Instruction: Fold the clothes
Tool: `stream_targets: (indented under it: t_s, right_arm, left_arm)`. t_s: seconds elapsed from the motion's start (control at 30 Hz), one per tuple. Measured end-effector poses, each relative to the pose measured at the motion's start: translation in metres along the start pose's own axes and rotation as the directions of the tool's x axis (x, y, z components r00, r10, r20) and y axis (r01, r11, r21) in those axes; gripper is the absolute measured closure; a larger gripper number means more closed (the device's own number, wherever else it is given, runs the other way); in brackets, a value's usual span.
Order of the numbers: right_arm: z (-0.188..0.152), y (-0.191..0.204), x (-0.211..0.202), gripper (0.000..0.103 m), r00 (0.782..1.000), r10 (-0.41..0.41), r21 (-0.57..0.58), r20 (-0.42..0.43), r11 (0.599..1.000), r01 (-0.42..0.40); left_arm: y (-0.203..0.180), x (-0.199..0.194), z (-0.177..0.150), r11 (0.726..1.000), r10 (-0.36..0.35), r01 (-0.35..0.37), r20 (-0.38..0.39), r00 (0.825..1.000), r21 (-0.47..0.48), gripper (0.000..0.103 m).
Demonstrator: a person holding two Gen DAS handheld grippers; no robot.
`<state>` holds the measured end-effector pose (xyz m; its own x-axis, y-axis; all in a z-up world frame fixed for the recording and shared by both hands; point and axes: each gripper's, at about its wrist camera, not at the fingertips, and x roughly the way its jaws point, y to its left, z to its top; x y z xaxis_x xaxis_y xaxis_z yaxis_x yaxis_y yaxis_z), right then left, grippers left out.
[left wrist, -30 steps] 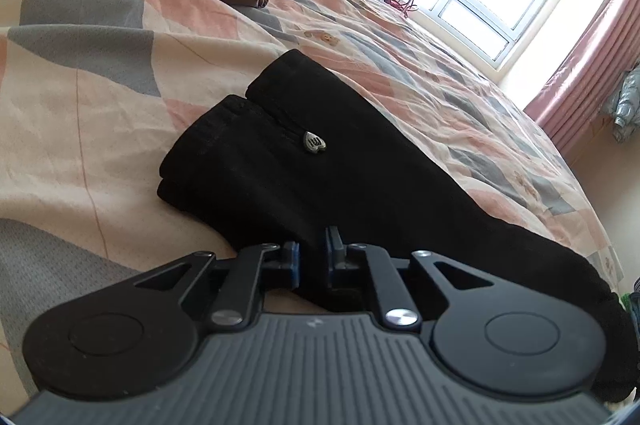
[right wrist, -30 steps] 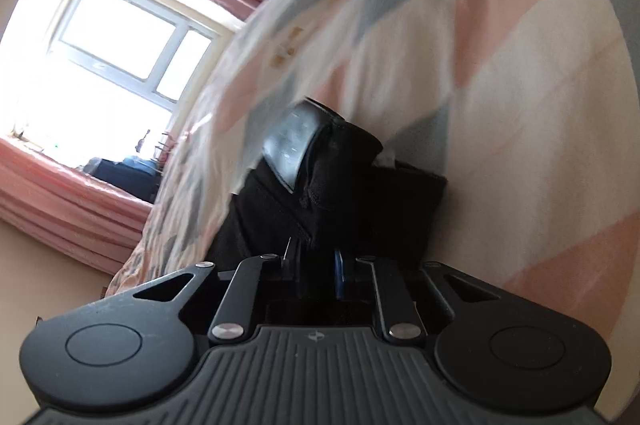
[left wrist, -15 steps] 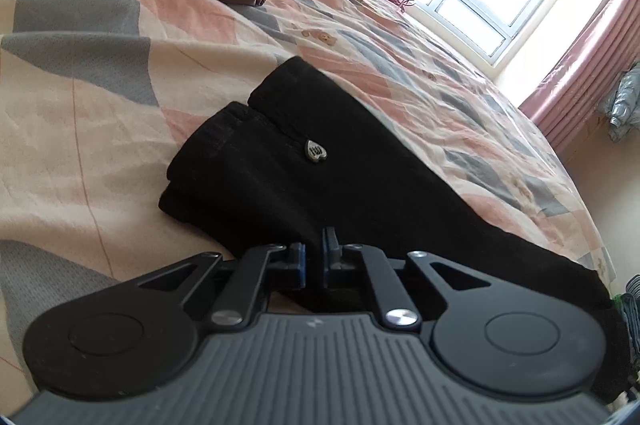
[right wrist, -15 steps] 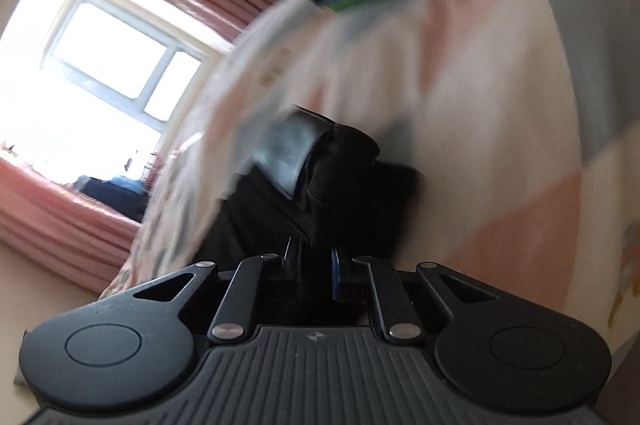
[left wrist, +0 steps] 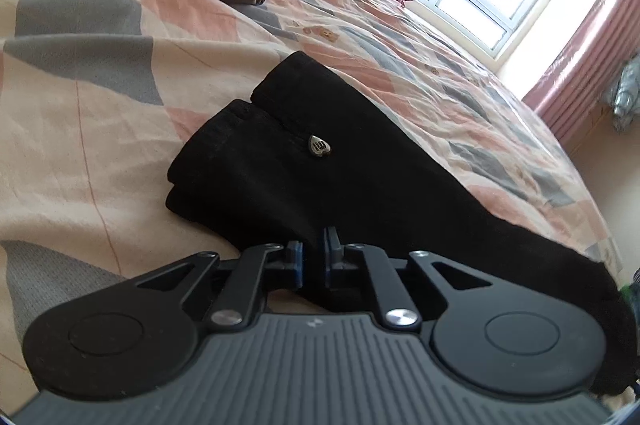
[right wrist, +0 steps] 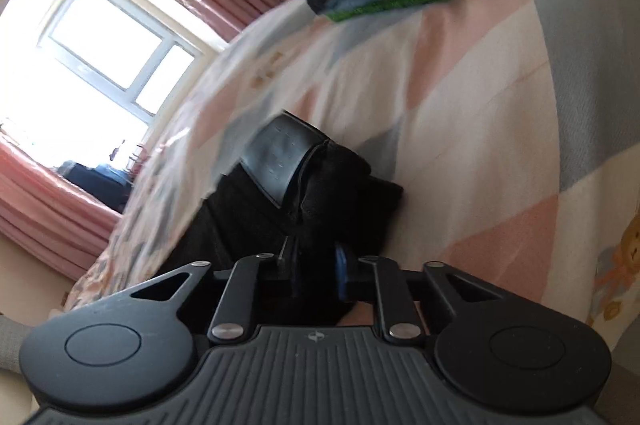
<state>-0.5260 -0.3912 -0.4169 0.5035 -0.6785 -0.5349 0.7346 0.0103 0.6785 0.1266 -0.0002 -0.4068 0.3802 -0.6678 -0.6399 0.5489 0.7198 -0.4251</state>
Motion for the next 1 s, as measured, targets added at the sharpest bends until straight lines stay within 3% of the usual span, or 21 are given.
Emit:
stream_targets:
  t_s: [0.13, 0.17, 0.3, 0.37, 0.43, 0.47, 0.53, 0.63, 0.7, 0.73, 0.83, 1.0]
  right_arm:
    - [-0.004, 0.004, -0.008, 0.08, 0.994, -0.103, -0.081, -0.035, 0.992, 0.1]
    - [-0.004, 0.004, -0.014, 0.063, 0.991, -0.136, -0.092, -0.019, 0.987, 0.134]
    - [0.002, 0.016, -0.043, 0.062, 0.979, -0.186, -0.193, 0.086, 0.961, 0.2]
    - [0.007, 0.033, -0.047, 0.06, 0.981, -0.151, -0.275, 0.12, 0.945, 0.178]
    - [0.012, 0.055, -0.038, 0.05, 0.988, -0.102, -0.362, 0.116, 0.922, 0.138]
    - [0.015, 0.066, -0.034, 0.04, 0.991, -0.078, -0.405, 0.113, 0.907, 0.117]
    - [0.021, 0.081, -0.01, 0.038, 0.997, -0.04, -0.458, 0.069, 0.887, 0.067]
    - [0.041, 0.09, 0.033, 0.037, 0.999, -0.046, -0.47, -0.007, 0.882, 0.037]
    - [0.06, 0.087, 0.054, 0.026, 0.998, -0.056, -0.464, -0.027, 0.885, 0.037]
    - [0.069, 0.084, 0.063, 0.026, 0.998, -0.061, -0.461, -0.028, 0.887, 0.042]
    - [0.096, 0.071, 0.087, 0.023, 0.994, -0.056, -0.433, -0.091, 0.902, 0.011]
    - [0.12, 0.036, 0.108, 0.02, 0.962, 0.044, -0.288, -0.271, 0.95, -0.124]
  left_arm:
    - [-0.005, -0.004, -0.005, 0.998, 0.048, -0.048, -0.015, 0.999, 0.035, 0.09]
    - [-0.005, -0.009, -0.006, 0.998, 0.062, -0.061, -0.026, 0.998, 0.031, 0.087]
    - [-0.026, -0.037, -0.007, 0.983, 0.109, -0.098, -0.065, 0.992, 0.157, 0.086]
    - [-0.058, -0.046, -0.003, 0.964, 0.049, -0.031, -0.064, 0.997, 0.264, 0.086]
    - [-0.102, -0.045, 0.004, 0.926, -0.057, 0.082, -0.08, 0.995, 0.369, 0.083]
    - [-0.124, -0.045, 0.007, 0.898, -0.108, 0.137, -0.092, 0.99, 0.419, 0.072]
    - [-0.175, -0.023, 0.012, 0.841, -0.236, 0.297, -0.187, 0.953, 0.452, 0.066]
    - [-0.257, 0.03, 0.015, 0.749, -0.372, 0.517, -0.382, 0.846, 0.414, 0.065]
    - [-0.309, 0.067, 0.012, 0.71, -0.406, 0.604, -0.491, 0.771, 0.362, 0.057]
    - [-0.332, 0.084, 0.009, 0.695, -0.414, 0.63, -0.523, 0.745, 0.347, 0.055]
    - [-0.393, 0.128, 0.0, 0.65, -0.391, 0.659, -0.577, 0.717, 0.378, 0.043]
    - [-0.444, 0.186, -0.016, 0.611, -0.362, 0.715, -0.684, 0.633, 0.339, 0.039]
